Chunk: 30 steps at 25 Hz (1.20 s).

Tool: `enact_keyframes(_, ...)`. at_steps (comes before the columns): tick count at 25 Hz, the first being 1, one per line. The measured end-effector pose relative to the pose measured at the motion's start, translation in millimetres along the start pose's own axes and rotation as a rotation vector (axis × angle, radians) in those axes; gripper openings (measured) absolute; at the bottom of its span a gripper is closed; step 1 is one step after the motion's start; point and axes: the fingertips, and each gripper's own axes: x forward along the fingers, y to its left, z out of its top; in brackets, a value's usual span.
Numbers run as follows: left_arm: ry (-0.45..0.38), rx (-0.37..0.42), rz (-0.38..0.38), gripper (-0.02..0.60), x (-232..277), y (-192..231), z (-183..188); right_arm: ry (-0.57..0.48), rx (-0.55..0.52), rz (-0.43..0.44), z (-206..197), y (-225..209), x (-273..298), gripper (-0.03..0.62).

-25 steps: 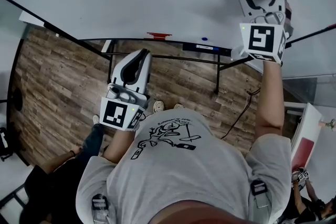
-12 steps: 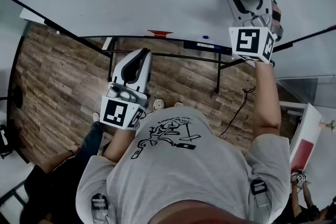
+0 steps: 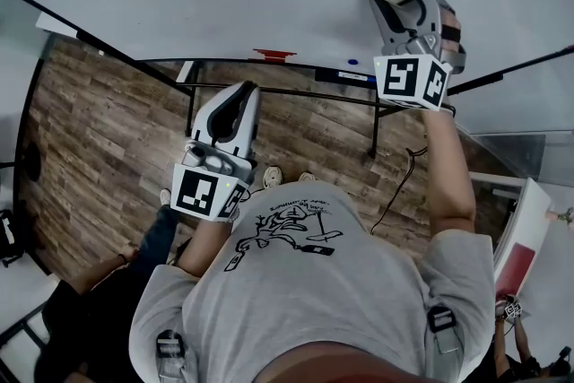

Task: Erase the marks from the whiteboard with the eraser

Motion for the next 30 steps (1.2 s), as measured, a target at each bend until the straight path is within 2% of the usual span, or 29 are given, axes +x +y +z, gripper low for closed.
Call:
enact_keyframes(18, 0.013, 0.009, -0.004, 0.038, 1.8, -5.1, -0.9, 0.012, -0.103, 0.075, -17.7, 78.5, 13.2, 0.261)
enact_keyframes(23, 0.011, 0.013, -0.001, 0.038, 1.1, -4.5, 1.6, 0.045, -0.099, 0.159, -20.5, 93.3, 13.1, 0.262)
enact_keyframes(25, 0.008, 0.013, -0.001, 0.038, 0.2, -4.3, 2.9, 0.045, -0.067, 0.193, -15.9, 92.8, 7.4, 0.262)
enact_keyframes(30, -0.007, 0.015, 0.003, 0.038, -2.8, -0.9, 8.0, -0.012, -0.005, 0.150, 17.2, 50.3, -11.5, 0.262)
